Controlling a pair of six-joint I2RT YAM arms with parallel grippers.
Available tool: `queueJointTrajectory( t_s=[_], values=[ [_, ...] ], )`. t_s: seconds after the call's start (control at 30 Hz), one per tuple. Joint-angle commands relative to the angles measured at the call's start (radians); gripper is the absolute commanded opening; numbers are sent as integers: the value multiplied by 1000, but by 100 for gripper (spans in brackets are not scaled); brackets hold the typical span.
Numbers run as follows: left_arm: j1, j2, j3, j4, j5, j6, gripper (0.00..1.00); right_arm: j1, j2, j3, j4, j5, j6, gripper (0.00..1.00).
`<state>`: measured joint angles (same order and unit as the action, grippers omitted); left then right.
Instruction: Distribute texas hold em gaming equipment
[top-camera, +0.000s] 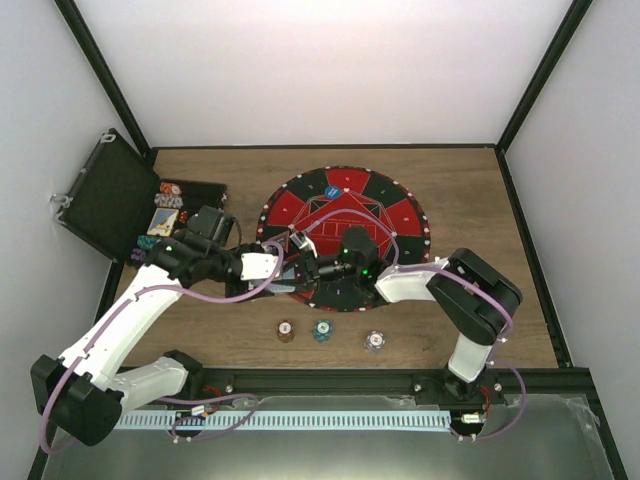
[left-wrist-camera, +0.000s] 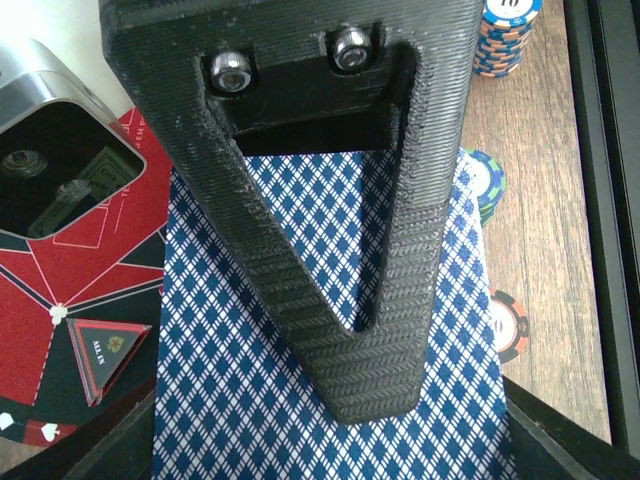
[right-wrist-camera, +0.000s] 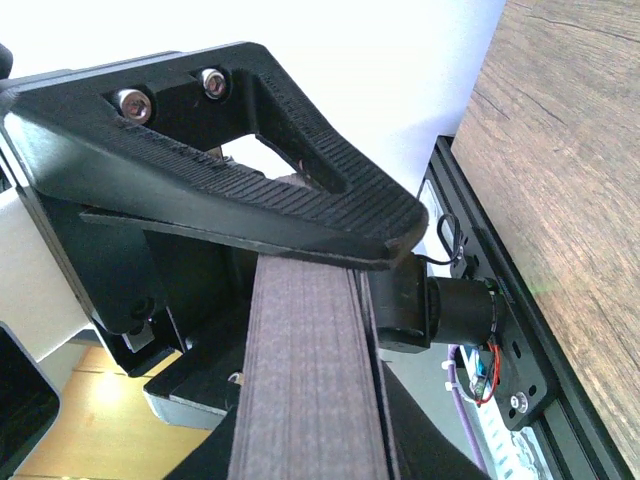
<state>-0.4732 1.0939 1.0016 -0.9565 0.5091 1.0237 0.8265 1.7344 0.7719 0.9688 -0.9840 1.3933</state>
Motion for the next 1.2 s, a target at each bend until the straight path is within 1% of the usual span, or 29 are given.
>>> queueJointTrajectory(
  t_s=[0.0, 0.03, 0.07, 0.13, 0.17, 0.23, 0.37, 0.6, 0.8, 1.03, 1.17],
  values=[
    [0, 8, -20, 6, 29, 37, 63, 8, 11, 52, 9, -2, -4, 11],
    [1, 7, -22, 9, 26, 35, 64, 8, 11, 54, 2, 1, -4, 11],
    [-1, 6, -24, 12, 24, 33, 66, 8, 10, 56, -6, 6, -6, 11],
    [-2, 4, -28, 25, 14, 19, 82, 9, 10, 64, -28, 10, -14, 11],
    [-2, 4, -28, 28, 9, 18, 86, 11, 10, 67, -34, 12, -17, 11],
    [-1, 4, -28, 30, 1, 18, 90, 11, 12, 74, -48, 12, -24, 11],
    [-4, 6, -28, 31, -1, 18, 91, 15, 19, 81, -57, 11, -27, 11],
    [-2, 7, -15, 34, 8, 14, 89, 25, 29, 95, -79, 13, -38, 11],
    [-2, 8, -17, 26, 15, 21, 84, 35, 35, 112, -103, 13, -50, 10],
    [-3, 2, -17, 10, 18, 33, 70, 39, 39, 116, -117, 17, -56, 10],
    [-4, -3, -11, -3, 23, 37, 64, 39, 34, 119, -141, 26, -70, 10]
  ],
)
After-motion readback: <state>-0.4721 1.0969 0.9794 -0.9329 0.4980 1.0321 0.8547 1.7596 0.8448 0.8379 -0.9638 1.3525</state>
